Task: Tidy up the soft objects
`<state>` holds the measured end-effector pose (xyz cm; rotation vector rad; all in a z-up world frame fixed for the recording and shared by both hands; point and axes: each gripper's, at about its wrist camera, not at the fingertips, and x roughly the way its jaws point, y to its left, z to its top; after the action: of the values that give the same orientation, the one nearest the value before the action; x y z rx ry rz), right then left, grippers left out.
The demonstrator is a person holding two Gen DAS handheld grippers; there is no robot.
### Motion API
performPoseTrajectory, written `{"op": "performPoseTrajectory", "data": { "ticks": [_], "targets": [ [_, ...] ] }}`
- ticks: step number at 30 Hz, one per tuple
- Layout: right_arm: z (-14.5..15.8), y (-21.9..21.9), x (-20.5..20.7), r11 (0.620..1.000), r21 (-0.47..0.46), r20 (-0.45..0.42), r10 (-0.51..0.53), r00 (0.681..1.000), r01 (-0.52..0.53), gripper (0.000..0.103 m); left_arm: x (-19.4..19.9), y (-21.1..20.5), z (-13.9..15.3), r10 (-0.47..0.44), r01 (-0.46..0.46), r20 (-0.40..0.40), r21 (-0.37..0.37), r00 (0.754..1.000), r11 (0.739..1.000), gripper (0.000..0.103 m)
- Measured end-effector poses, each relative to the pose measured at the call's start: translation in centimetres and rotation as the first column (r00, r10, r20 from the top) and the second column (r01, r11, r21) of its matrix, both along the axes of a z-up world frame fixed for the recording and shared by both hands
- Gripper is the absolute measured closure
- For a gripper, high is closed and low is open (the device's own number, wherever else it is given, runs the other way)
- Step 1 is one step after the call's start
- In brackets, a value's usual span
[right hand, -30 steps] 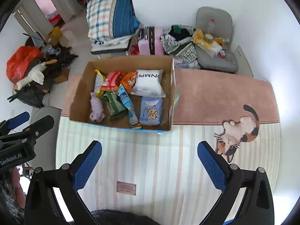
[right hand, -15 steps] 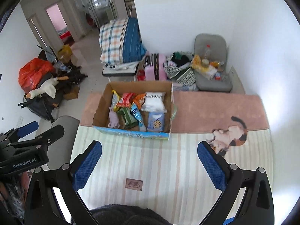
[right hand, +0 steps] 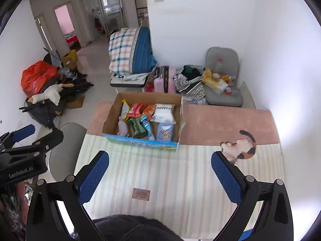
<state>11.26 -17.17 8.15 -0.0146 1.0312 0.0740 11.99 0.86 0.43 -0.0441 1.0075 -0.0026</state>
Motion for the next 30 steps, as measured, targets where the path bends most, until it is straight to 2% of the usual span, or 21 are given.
{"op": "performPoseTrajectory", "data": {
  "ticks": [4, 11, 30],
  "targets": [
    [0.6, -0.2, 0.1, 0.999, -0.038, 0.039, -0.037, 0.999, 0.039, 0.0, 0.3, -0.2, 0.0, -0.002, 0.002, 0.014, 0.02, 1.0, 1.0, 0.001],
    [0.8, -0.3, 1.3, 0.996, -0.035, 0.067, -0.073, 0.995, 0.076, 0.0, 1.4, 0.0, -0.3, 0.015, -0.016, 0.036, 0.046, 0.999, 0.999, 0.001],
    [0.9, -0.1, 2.4, 0.995, -0.05, 0.093, -0.079, 0.993, 0.083, 0.0, 2.4, 0.0, -0.6, 0.018, -0.021, 0.048, 0.058, 0.999, 0.998, 0.001]
  ]
}}
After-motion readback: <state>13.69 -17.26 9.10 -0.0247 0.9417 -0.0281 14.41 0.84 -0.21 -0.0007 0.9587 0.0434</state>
